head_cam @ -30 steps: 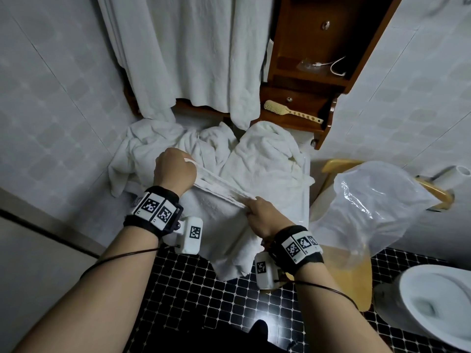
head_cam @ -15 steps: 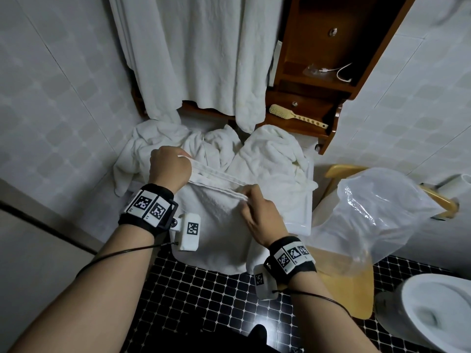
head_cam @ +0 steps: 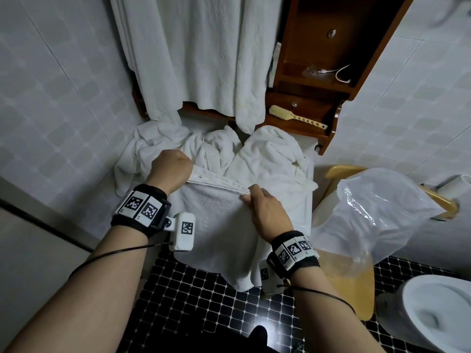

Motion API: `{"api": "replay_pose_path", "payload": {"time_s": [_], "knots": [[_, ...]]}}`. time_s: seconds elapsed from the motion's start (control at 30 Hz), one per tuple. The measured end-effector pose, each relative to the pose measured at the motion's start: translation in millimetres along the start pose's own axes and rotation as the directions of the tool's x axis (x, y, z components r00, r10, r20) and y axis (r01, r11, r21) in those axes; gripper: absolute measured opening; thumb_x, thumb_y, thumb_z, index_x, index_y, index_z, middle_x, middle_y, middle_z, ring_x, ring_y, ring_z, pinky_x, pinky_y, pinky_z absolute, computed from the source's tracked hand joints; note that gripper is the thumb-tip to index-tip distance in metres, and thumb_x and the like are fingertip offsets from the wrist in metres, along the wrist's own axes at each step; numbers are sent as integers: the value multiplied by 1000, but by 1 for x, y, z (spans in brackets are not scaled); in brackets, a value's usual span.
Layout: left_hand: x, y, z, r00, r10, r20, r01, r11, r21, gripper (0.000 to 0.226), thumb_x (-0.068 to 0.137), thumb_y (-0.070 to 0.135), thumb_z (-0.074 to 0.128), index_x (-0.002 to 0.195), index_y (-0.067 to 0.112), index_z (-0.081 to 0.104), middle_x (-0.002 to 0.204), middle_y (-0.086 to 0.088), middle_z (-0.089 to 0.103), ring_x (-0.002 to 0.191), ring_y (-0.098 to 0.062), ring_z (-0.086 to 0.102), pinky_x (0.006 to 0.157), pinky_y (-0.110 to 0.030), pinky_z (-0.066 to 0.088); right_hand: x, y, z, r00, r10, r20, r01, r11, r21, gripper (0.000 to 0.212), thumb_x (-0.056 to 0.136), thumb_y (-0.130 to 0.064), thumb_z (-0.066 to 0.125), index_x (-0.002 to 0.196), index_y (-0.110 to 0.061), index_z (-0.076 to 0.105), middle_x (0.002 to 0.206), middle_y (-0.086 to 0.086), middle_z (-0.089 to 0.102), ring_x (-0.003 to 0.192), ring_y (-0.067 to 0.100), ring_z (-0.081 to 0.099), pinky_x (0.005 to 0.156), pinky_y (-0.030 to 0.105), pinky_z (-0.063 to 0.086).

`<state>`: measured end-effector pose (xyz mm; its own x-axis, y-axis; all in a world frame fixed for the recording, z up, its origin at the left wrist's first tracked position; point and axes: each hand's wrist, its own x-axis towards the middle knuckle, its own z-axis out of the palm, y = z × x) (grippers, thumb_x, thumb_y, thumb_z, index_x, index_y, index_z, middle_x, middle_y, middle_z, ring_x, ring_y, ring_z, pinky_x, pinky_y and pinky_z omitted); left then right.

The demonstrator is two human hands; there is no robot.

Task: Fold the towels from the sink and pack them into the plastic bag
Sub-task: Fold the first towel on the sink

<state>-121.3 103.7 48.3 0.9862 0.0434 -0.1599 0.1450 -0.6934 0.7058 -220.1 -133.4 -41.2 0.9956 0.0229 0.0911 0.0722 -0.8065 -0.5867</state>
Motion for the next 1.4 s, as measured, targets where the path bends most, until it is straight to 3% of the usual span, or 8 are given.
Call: {"api": "replay_pose_path", "payload": {"time_s": [0.13, 0.27, 0.5, 0.67, 0.77, 0.87, 1.17, 1.4], "knots": [[-4, -12, 4, 967, 161, 198, -171, 985, 31, 43, 72, 8, 70, 95, 43, 65, 109, 0, 64, 98, -20, 61, 68, -28, 44, 0, 2, -1, 998, -38, -58, 37, 999, -29, 26, 113, -36, 42, 93, -20, 48, 92, 7, 50, 79, 44, 58, 70, 49, 47], [3, -21, 9, 959, 197, 203, -245, 938, 245, 13, 86, 21, 75, 89, 30, 65, 101, -2, 66, 112, -29, 55, 78, -34, 42, 0, -6, -7, 999, -4, -44, 0, 996, -90, 48, 107, -61, 25, 85, -22, 43, 80, 9, 61, 79, 43, 60, 66, 46, 45], [-10, -13, 14, 942, -204, 266, -77, 640, 764, 39, 82, 6, 42, 118, 20, 49, 142, -5, 30, 146, -46, 19, 118, -80, 5, 7, -20, -9, 996, -85, 5, 85, 995, -52, 67, 101, -77, 29, 75, -18, 49, 71, 7, 65, 76, 39, 63, 64, 48, 51], [-41, 5, 47, 780, 443, 442, -560, 810, 175, 37, 77, 15, 67, 113, 24, 64, 120, 8, 62, 115, -12, 54, 118, -30, 24, 16, -43, -19, 978, -203, -57, 207, 974, 87, 51, 104, -51, 59, 62, -24, 50, 55, 0, 52, 58, 27, 50, 59, 38, 38], [-48, 14, 56, 762, 569, 310, -604, 796, 23, 11, 74, 13, 68, 79, 18, 59, 65, 4, 62, 69, -13, 61, 106, -35, 45, 14, -41, -30, 991, -91, -98, 109, 973, 203, 39, 95, -49, 74, 64, -27, 63, 53, -10, 52, 55, 10, 51, 57, 20, 33], [-51, 21, 61, 732, 603, 317, -630, 776, -21, 5, 75, 17, 58, 79, 16, 60, 62, 0, 60, 65, -22, 60, 64, -39, 52, 9, -33, -40, 989, 30, -147, 16, 952, 305, 44, 84, -56, 83, 67, -17, 71, 54, -6, 60, 55, 7, 55, 55, 16, 35], [-41, 35, 70, 733, 497, 464, -630, 753, 188, 18, 86, 28, 48, 71, 20, 53, 64, 3, 54, 72, -25, 57, 67, -44, 52, -20, -7, -52, 990, 133, -47, -89, 847, 525, 31, 80, -27, 90, 96, -21, 64, 91, -4, 71, 83, 16, 68, 67, 30, 55], [-40, 42, 68, 735, 434, 521, -627, 727, 279, 13, 85, 14, 48, 77, 16, 59, 73, 3, 61, 80, -27, 60, 67, -39, 49, -28, 18, -36, 877, 301, 373, -269, 953, -136, 27, 92, -13, 58, 69, -22, 47, 81, 7, 61, 81, 30, 58, 69, 30, 38]]}}
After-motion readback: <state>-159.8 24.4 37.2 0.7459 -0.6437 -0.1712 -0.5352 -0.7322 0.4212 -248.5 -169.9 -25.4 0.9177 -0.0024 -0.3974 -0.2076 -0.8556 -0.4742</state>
